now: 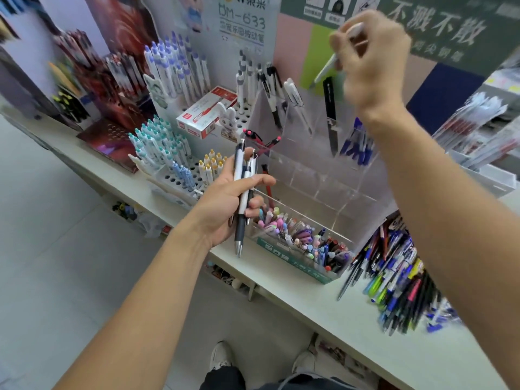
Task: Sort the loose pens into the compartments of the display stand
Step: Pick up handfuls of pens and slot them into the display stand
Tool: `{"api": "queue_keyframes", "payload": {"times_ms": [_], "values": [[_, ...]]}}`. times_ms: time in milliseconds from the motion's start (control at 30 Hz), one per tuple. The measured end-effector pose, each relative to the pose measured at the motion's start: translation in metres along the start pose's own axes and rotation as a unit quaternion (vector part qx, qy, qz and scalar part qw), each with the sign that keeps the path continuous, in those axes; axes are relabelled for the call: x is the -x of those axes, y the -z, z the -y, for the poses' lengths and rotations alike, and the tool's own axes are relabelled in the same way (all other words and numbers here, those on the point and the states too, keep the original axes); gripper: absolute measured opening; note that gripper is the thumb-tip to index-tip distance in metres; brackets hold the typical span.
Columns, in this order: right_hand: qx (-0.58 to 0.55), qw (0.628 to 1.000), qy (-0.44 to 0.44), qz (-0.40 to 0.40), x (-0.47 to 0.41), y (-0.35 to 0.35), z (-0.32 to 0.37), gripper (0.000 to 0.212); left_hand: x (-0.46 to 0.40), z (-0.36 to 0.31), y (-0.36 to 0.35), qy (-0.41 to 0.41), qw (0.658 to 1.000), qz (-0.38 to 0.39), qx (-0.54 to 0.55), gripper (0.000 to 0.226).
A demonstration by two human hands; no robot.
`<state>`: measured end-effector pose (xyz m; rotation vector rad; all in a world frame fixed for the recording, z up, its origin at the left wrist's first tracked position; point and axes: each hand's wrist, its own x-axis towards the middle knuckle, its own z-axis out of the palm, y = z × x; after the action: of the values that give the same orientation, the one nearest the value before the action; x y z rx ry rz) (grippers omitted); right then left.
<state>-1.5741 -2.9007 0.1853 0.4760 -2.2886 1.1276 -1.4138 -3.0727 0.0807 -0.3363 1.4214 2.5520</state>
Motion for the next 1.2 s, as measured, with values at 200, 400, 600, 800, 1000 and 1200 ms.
{"api": "queue_keyframes", "payload": {"times_ms": [200, 400, 600, 800, 1000, 1200], "values": [[0.243, 0.952, 0.007, 0.184, -0.017, -0.044, -0.022, 0.018, -0.003, -0.002, -0.009, 0.009, 0.999, 0.041, 0.009, 0.026], [0.247, 0.949, 0.095, 0.174, 0.016, -0.025, -0.005, 0.043, -0.008, 0.0, -0.004, -0.005, 0.995, 0.068, -0.072, 0.023], [-0.131, 0.91, -0.059, 0.388, 0.094, -0.01, 0.0, 0.042, -0.016, 0.003, -0.018, 0.033, 0.98, 0.08, -0.182, 0.008], [-0.154, 0.898, -0.047, 0.409, 0.107, 0.015, -0.015, 0.057, -0.026, 0.013, -0.034, 0.051, 0.961, 0.055, -0.265, 0.011], [-0.13, 0.959, -0.137, 0.212, 0.124, 0.046, -0.02, 0.028, -0.031, 0.012, -0.044, 0.006, 0.988, -0.03, -0.149, 0.021], [-0.08, 0.907, -0.145, 0.387, 0.145, 0.027, -0.01, 0.03, -0.045, 0.008, -0.059, -0.016, 0.997, -0.027, 0.077, 0.029]]}}
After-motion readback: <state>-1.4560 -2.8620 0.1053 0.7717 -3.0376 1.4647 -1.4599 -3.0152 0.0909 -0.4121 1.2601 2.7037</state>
